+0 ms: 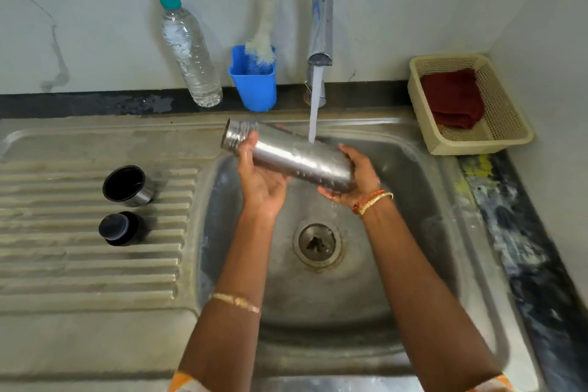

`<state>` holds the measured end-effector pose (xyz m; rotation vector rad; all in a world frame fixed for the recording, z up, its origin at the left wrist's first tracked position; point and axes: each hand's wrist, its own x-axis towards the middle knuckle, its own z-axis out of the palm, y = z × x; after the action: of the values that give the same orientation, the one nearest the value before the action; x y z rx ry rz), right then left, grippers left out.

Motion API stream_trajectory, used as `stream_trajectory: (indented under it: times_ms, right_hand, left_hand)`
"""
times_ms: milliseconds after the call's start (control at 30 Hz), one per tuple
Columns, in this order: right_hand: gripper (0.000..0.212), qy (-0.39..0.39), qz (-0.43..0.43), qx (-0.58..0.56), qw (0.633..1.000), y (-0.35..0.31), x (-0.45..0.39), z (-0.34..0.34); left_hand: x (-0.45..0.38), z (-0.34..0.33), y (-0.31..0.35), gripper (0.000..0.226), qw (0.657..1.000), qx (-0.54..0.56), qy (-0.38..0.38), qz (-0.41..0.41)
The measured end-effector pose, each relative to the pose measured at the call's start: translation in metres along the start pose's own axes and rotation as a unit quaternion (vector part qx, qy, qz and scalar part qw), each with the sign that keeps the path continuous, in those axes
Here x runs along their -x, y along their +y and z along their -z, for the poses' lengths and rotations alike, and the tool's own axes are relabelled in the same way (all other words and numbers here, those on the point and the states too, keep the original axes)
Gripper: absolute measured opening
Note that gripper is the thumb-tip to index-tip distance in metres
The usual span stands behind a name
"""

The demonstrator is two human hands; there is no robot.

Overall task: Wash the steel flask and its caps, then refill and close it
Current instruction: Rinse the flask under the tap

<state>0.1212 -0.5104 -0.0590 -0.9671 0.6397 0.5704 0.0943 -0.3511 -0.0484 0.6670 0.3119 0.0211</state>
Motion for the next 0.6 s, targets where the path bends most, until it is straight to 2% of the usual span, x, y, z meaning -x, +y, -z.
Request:
stream_trajectory:
  times_ms: [67,100,200,300,400,433,500,567,600]
  right_hand:
    - [0.034,0.050,0.045,0.094,0.993,-0.016,-0.003,-0.002]
    - [0.028,0.058,0.078,0.146,0.985,-0.024,-0.004,-0.003]
    - [0.012,0.032,0.167,0.286,0.943,-0.044,-0.002,-0.015]
    - [0.017,-0.007,0.189,0.373,0.908,-0.050,-0.001,-0.029]
    - [0.020,-0.052,0.240,0.446,0.861,-0.051,-0.002,-0.037]
    - [0.020,-0.067,0.258,0.460,0.847,-0.051,-0.002,-0.039]
    - [0.021,-0.108,0.281,0.479,0.824,-0.050,-0.002,-0.045]
    - [0.028,-0.141,0.298,0.520,0.788,-0.046,-0.001,-0.051]
    - [0.033,-0.154,0.306,0.532,0.774,-0.044,0.000,-0.054]
  left_hand:
    - [0.021,0.018,0.000,0.096,0.998,-0.002,-0.009,0.066]
    - [0.031,0.027,0.001,0.084,0.995,0.014,-0.020,0.102]
    - [0.053,0.053,-0.005,0.053,0.981,0.039,-0.041,0.186]
    - [0.063,0.074,-0.014,0.056,0.972,0.066,-0.062,0.217]
    - [0.074,0.088,-0.012,0.068,0.951,0.155,-0.112,0.241]
    - [0.077,0.090,-0.009,0.075,0.952,0.151,-0.092,0.249]
    - [0.074,0.094,-0.013,0.089,0.960,0.067,0.020,0.271]
    - [0.063,0.096,-0.025,0.084,0.943,-0.034,0.132,0.303]
    - [0.057,0.095,-0.033,0.076,0.931,-0.046,0.169,0.320]
